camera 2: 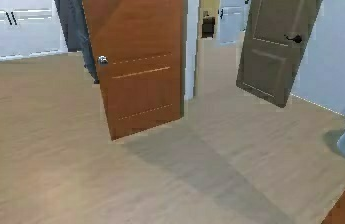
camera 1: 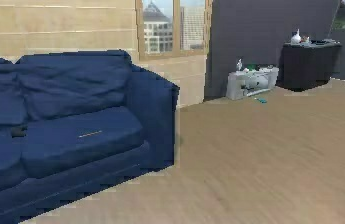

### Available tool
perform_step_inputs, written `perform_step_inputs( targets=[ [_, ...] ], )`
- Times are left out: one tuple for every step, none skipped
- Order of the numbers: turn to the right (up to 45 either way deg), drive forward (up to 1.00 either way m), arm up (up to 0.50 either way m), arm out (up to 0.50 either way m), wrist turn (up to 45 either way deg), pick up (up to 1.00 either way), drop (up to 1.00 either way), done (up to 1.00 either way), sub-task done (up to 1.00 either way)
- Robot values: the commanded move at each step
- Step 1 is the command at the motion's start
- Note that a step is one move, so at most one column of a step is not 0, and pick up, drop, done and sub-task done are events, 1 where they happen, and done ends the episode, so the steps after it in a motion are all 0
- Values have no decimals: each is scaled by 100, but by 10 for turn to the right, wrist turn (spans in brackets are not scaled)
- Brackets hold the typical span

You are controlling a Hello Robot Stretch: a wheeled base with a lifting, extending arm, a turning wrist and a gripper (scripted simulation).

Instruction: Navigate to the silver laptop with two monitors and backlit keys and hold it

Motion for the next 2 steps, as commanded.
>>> perform_step_inputs(
  targets=[
    [-390,0,0,0,0,0,0,0,0],
    [0,15,0,0,0,0,0,0,0]
  ],
)
